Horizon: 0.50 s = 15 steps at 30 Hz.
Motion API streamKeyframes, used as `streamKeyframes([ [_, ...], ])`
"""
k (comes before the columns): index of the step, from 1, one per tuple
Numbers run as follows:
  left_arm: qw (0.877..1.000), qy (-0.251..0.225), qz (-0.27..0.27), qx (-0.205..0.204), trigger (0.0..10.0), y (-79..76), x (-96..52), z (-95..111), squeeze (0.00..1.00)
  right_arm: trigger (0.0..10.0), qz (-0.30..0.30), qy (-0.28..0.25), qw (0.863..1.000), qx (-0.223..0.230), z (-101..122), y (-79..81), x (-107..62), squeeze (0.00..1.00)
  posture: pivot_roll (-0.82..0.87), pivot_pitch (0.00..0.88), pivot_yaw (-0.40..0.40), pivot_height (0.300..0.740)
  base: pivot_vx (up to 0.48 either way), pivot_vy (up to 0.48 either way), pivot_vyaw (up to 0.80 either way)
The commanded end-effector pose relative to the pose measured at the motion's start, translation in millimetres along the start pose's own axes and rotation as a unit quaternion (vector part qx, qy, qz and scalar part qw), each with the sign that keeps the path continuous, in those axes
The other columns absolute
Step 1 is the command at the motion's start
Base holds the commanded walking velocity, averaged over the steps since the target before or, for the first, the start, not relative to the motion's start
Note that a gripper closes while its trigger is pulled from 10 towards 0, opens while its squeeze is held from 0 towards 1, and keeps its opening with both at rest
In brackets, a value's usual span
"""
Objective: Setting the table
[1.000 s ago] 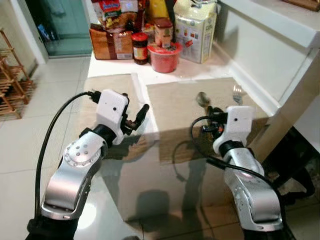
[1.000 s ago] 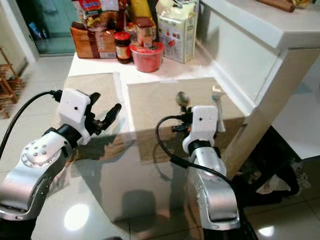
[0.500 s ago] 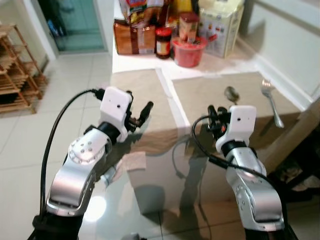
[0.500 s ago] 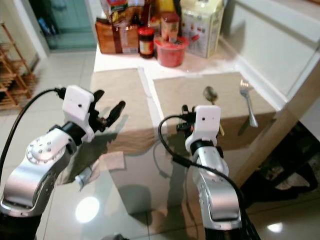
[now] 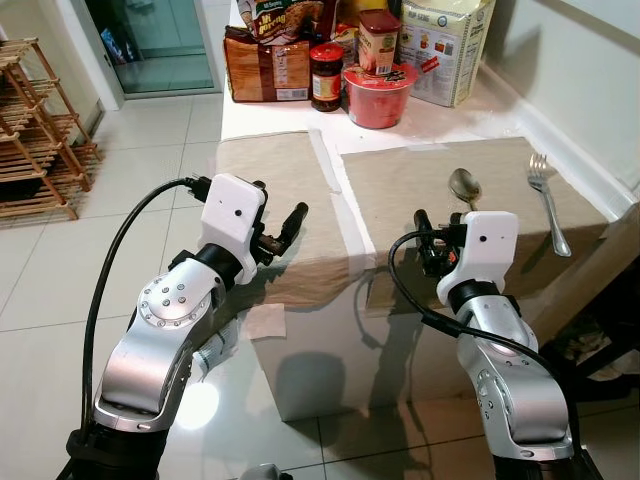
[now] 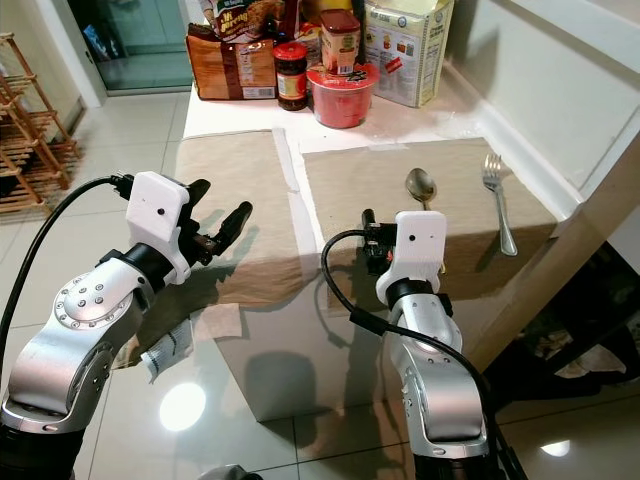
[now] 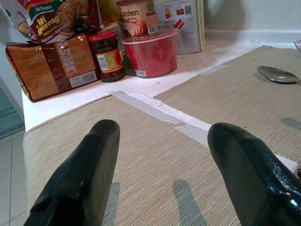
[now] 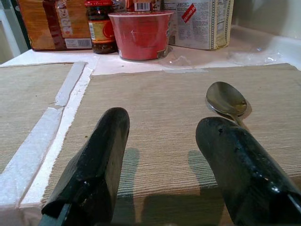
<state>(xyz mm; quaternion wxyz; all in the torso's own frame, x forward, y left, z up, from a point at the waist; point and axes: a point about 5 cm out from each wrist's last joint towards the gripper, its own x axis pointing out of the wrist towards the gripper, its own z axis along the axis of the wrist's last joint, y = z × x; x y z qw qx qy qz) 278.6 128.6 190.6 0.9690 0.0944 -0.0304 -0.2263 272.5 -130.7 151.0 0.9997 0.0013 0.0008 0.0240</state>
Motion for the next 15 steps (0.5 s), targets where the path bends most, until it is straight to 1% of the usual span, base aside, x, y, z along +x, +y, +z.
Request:
streamKeyframes([
  [1, 1.0, -0.01, -0.008, 0.003, 10.0, -2.6, -2.2, 3.2, 0.0, 10.0, 0.0, -0.016, 1.0, -0.005, 6.2, 1.2, 1.4, 0.0, 0.1, 0.0, 0.041, 0.74, 0.0, -0.446, 0.0],
  [9, 1.0, -0.014, -0.008, -0.003, 10.0, -3.0, -1.7, 4.2, 0.0, 10.0, -0.006, -0.016, 1.0, -0.008, 5.7, -0.1, 2.3, 0.0, 0.1, 0.0, 0.041, 0.74, 0.0, -0.446, 0.0],
  [10, 1.0, -0.013, -0.008, -0.006, 10.0, -2.8, -1.5, 4.1, 0.0, 10.0, -0.007, -0.016, 1.0, -0.009, 5.8, -0.2, 2.5, 0.0, 0.1, 0.0, 0.041, 0.74, 0.0, -0.255, 0.0],
  [15, 1.0, -0.012, -0.007, -0.008, 10.0, -2.4, -1.1, 3.8, 0.0, 10.0, -0.008, -0.017, 1.0, -0.01, 6.2, -0.5, 3.4, 0.0, 0.11, 0.0, 0.041, 0.74, 0.0, 0.0, 0.0],
])
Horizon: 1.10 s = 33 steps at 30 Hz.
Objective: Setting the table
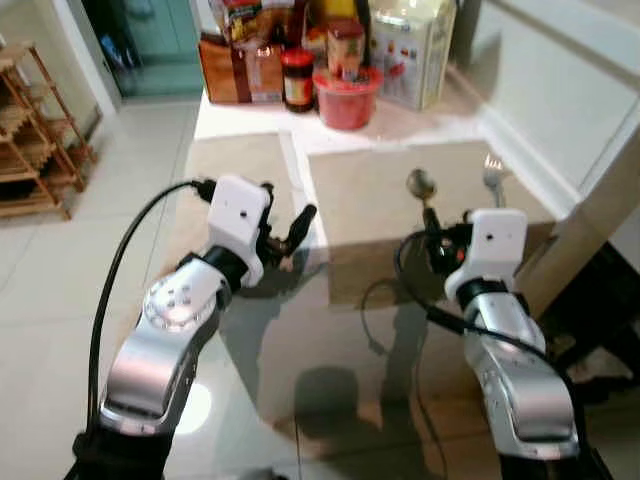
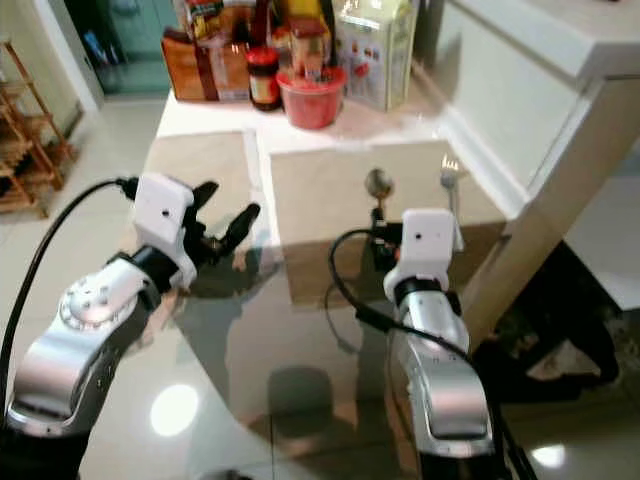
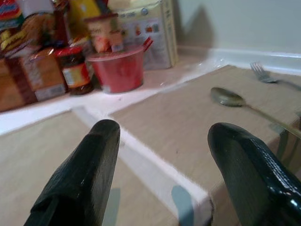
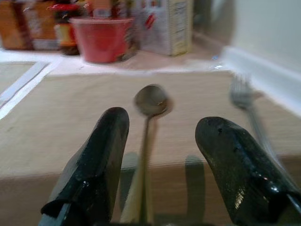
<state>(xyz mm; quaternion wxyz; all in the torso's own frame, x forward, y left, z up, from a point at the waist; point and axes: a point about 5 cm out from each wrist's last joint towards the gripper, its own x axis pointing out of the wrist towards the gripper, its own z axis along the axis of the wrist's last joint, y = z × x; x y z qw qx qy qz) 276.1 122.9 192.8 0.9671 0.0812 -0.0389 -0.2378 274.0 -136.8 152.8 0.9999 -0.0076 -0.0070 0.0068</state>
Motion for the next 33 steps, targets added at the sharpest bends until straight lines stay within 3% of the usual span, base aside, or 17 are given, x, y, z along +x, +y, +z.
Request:
streamKeyframes([
  [1, 1.0, 0.001, 0.004, 0.004, 10.0, 3.5, -1.2, 0.1, 0.0, 10.0, 0.008, -0.01, 1.0, -0.001, 4.9, 5.5, 2.6, 0.0, 0.11, 0.0, 0.041, 0.74, 0.0, 0.0, 0.0],
  [6, 1.0, -0.001, 0.0, 0.003, 10.0, 1.8, -0.8, 0.1, 0.0, 10.0, 0.001, -0.012, 1.0, -0.004, 4.6, 2.7, 3.1, 0.0, 0.1, 0.0, 0.041, 0.74, 0.065, 0.0, 0.0],
  [22, 1.0, -0.008, -0.003, 0.005, 10.0, 1.3, 0.4, 2.2, 0.0, 10.0, -0.003, -0.011, 1.0, 0.001, 4.6, 2.5, 5.0, 0.0, 0.1, 0.0, 0.04, 0.74, 0.465, 0.0, 0.0],
  [28, 1.0, -0.005, 0.002, 0.004, 10.0, 2.9, 0.3, 1.3, 0.0, 10.0, -0.014, -0.006, 0.999, 0.033, 15.5, 3.5, 8.8, 0.0, 0.1, 0.0, 0.038, 0.74, 0.0, 0.0, 0.0],
  [33, 1.0, -0.006, 0.001, 0.005, 10.0, 3.1, 0.5, 1.2, 0.0, 10.0, -0.026, -0.008, 0.999, 0.028, 29.2, 2.8, 13.9, 0.0, 0.1, 0.0, 0.039, 0.74, 0.0, 0.0, 0.0],
])
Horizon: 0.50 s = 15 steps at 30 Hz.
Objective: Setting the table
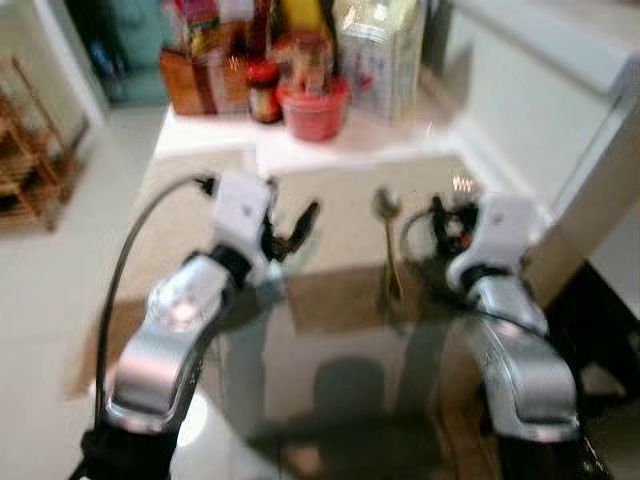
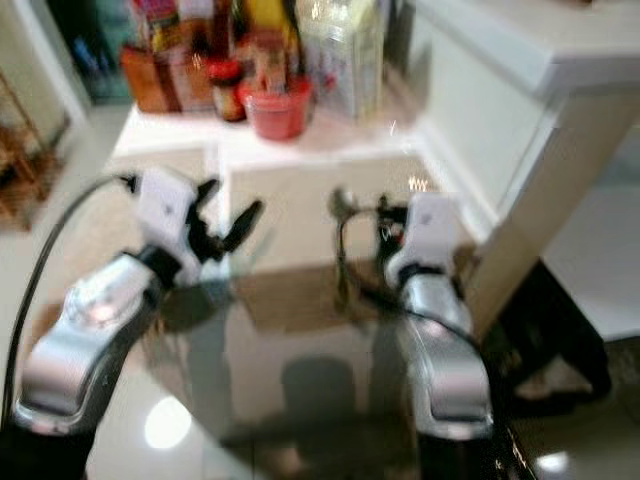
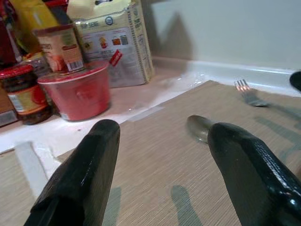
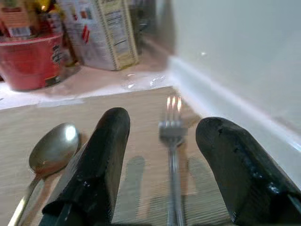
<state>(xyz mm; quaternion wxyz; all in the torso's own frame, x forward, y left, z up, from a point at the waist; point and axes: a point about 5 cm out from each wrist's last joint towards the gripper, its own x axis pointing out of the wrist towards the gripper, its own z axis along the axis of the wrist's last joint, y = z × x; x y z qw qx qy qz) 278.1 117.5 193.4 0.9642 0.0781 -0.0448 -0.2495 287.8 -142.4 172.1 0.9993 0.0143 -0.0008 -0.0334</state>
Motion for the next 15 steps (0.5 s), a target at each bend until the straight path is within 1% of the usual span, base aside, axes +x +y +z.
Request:
streamKeyframes([
  [1, 1.0, 0.001, 0.012, 0.007, 10.0, 6.8, -3.9, 0.5, 0.0, 10.0, 0.003, -0.015, 1.0, 0.004, 15.5, 7.2, 1.5, 0.0, 0.1, 0.0, 0.038, 0.74, 0.0, 0.0, 0.0],
  [6, 1.0, -0.002, 0.012, 0.008, 10.0, 7.2, -2.7, 1.7, 0.0, 10.0, -0.005, -0.013, 1.0, 0.012, 22.7, 5.9, 3.6, 0.0, 0.1, 0.0, 0.038, 0.74, 0.0, 0.0, 0.0],
  [8, 1.0, -0.003, 0.012, 0.009, 10.0, 6.9, -2.1, 2.5, 0.0, 10.0, -0.006, -0.008, 1.0, 0.016, 22.5, 5.4, 4.7, 0.0, 0.1, 0.0, 0.038, 0.74, 0.0, 0.0, 0.0],
  [11, 1.0, -0.005, 0.011, 0.009, 10.0, 6.9, -1.7, 3.1, 0.0, 10.0, -0.015, 0.009, 0.999, 0.028, 18.5, 3.3, 7.7, 0.0, 0.1, 0.0, 0.04, 0.74, 0.0, 0.0, 0.0],
  [13, 1.0, -0.005, 0.01, 0.01, 10.0, 6.8, -1.4, 3.7, 0.0, 10.0, -0.034, 0.039, 0.998, 0.039, 8.5, -3.6, 16.4, 0.0, 0.11, 0.0, 0.042, 0.74, 0.0, 0.0, 0.0],
  [15, 1.0, -0.005, 0.009, 0.01, 10.0, 6.8, -1.4, 4.1, 0.0, 10.0, -0.036, 0.047, 0.997, 0.04, 5.8, -4.8, 19.0, 0.0, 0.11, 0.0, 0.042, 0.74, 0.0, 0.0, 0.0],
])
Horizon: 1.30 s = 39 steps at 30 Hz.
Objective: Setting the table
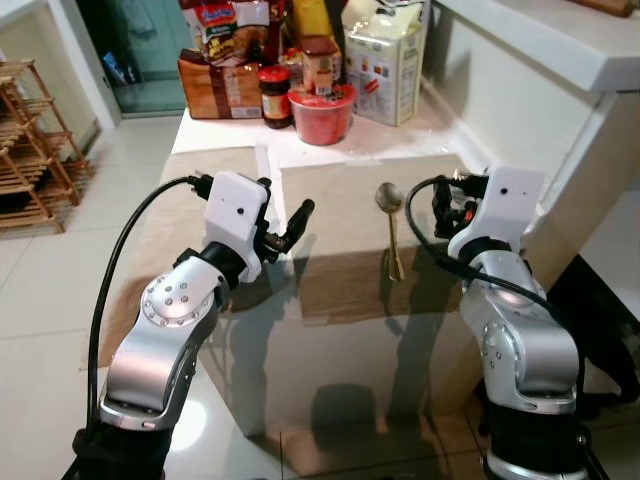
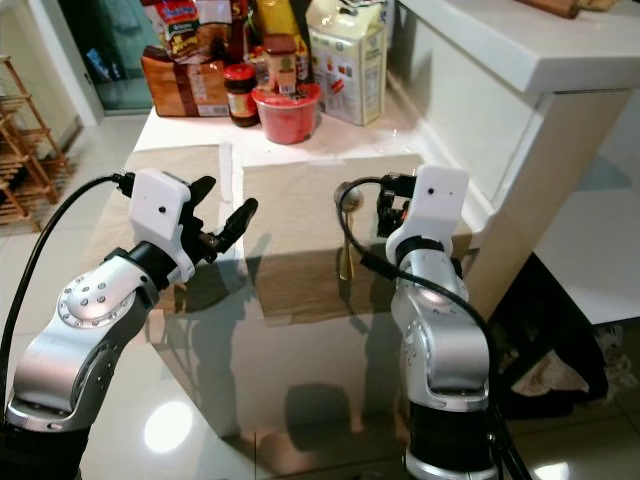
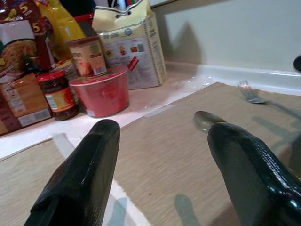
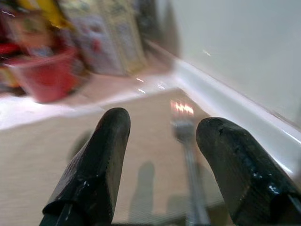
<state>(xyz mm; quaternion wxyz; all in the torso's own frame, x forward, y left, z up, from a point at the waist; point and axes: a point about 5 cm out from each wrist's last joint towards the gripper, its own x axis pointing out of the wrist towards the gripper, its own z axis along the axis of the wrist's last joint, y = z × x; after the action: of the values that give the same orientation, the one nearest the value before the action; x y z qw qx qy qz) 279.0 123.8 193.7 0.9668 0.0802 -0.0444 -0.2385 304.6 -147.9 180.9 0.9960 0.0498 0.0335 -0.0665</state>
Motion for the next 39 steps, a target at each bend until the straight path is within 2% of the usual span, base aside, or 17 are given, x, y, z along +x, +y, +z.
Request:
streamKeyframes([
  [1, 1.0, -0.007, -0.002, 0.008, 10.0, 0.9, 0.9, 4.8, 0.0, 10.0, -0.004, 0.016, 1.0, 0.007, -3.9, -1.2, 3.8, 0.0, 0.11, 0.0, 0.042, 0.74, 0.0, 0.0, 0.0],
  [6, 1.0, -0.009, 0.0, 0.009, 10.0, -0.1, -0.2, 7.2, 0.0, 10.0, 0.009, 0.04, 0.999, 0.019, -9.3, 3.0, 20.8, 0.0, 0.13, 0.0, 0.035, 0.74, 0.0, 0.0, 0.0],
  [17, 1.0, -0.008, 0.012, 0.008, 10.0, 1.8, -3.3, 7.9, 0.0, 10.0, 0.049, 0.026, 0.998, -0.008, -2.0, 14.9, 28.6, 0.0, 0.14, 0.0, 0.023, 0.74, 0.0, 0.0, 0.0],
  [20, 1.0, -0.007, 0.012, 0.007, 10.0, 0.6, -3.2, 7.5, 0.0, 10.0, 0.089, 0.03, 0.995, -0.021, -7.8, 29.4, 28.0, 0.0, 0.14, 0.0, 0.022, 0.74, 0.0, 0.0, 0.0],
  [26, 1.0, -0.008, 0.012, 0.007, 10.0, -0.4, -2.6, 8.0, 0.0, 10.0, 0.145, 0.042, 0.988, -0.024, -16.9, 45.8, 27.4, 0.0, 0.15, 0.0, 0.019, 0.74, 0.0, 0.0, 0.0],
  [35, 1.0, -0.006, 0.017, 0.007, 10.0, 1.0, -4.4, 7.9, 0.0, 10.0, 0.102, 0.038, 0.994, -0.025, -15.4, 34.1, 30.9, 0.0, 0.15, 0.0, 0.013, 0.74, 0.0, 0.0, 0.0],
  [39, 1.0, -0.005, 0.018, 0.007, 10.0, 1.1, -4.7, 7.4, 0.0, 10.0, 0.112, 0.037, 0.993, -0.017, -10.9, 41.7, 27.4, 0.0, 0.15, 0.0, 0.014, 0.74, 0.0, 0.0, 0.0],
])
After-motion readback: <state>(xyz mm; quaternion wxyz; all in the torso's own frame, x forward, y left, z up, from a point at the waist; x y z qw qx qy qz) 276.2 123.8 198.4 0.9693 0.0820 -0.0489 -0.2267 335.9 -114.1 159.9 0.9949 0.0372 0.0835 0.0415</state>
